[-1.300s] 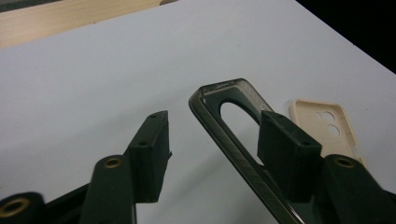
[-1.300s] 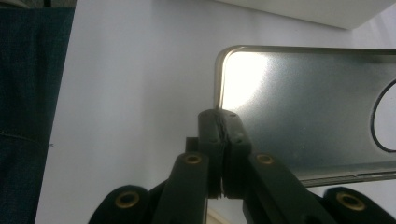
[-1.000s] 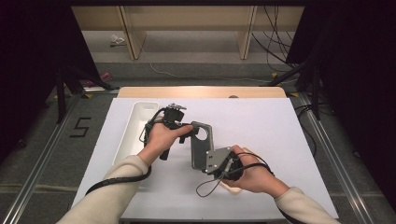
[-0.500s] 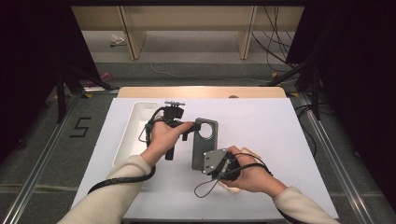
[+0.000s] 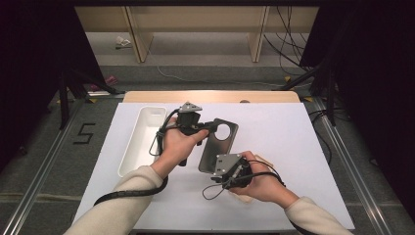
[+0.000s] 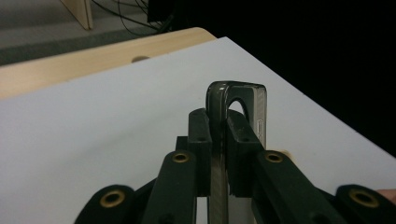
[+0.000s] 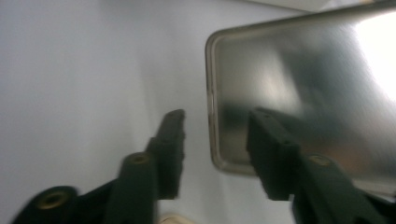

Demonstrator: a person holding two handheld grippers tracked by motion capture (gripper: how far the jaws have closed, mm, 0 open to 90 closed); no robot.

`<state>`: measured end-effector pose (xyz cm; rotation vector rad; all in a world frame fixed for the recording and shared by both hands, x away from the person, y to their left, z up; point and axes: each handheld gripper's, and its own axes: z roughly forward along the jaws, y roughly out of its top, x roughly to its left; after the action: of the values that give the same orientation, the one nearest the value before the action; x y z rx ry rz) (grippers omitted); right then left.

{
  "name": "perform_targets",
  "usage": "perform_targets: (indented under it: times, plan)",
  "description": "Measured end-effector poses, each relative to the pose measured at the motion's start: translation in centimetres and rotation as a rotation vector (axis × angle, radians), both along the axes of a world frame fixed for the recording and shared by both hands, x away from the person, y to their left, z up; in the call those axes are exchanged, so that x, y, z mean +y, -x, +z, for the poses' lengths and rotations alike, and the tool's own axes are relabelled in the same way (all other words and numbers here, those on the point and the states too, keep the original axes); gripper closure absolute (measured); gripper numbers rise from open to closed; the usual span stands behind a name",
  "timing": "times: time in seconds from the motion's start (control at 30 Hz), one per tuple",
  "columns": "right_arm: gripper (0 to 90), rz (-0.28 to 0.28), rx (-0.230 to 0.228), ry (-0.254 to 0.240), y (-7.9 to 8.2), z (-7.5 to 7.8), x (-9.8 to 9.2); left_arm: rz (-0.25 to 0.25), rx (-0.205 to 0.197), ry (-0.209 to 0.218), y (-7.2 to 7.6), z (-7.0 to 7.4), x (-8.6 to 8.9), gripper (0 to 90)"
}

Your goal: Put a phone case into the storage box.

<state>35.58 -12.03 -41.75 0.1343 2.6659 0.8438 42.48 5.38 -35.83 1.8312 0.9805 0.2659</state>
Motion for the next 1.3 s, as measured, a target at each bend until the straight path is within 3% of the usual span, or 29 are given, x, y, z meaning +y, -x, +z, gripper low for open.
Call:
perform_targets:
  times: [0.1, 0.27, 0.43, 0.53, 0.63, 0.93, 1.3]
  plan:
    - [44.0, -0.054, 0.012, -0.062, -0.4, 0.0, -0.5, 0.005, -0.047, -0.027, -0.1, -0.1, 0.6, 81.7]
    - [32.5, -0.150, 0.082, -0.165, -1.1, 0.1, -1.5, 0.014, -0.085, -0.044, 0.0, -0.2, 1.8, 81.7]
    - [26.4, -0.244, 0.046, -0.251, -1.2, 0.5, -2.9, 0.027, -0.114, -0.038, 0.1, -0.1, 3.1, 81.7]
    - [23.2, -0.286, 0.053, -0.300, -1.4, 0.8, -3.8, 0.031, -0.128, -0.024, 0.2, 0.1, 3.8, 81.7]
    - [22.0, -0.309, 0.072, -0.315, -1.6, 0.7, -4.3, 0.041, -0.131, -0.001, 0.2, 0.2, 4.5, 81.7]
    - [18.0, -0.332, 0.090, -0.340, -1.7, 0.6, -5.2, 0.047, -0.145, 0.013, 0.3, 0.7, 6.4, 81.7]
    - [17.9, -0.392, 0.078, -0.372, -1.9, 0.6, -6.5, 0.060, -0.172, 0.037, 0.1, 1.8, 8.5, 81.8]
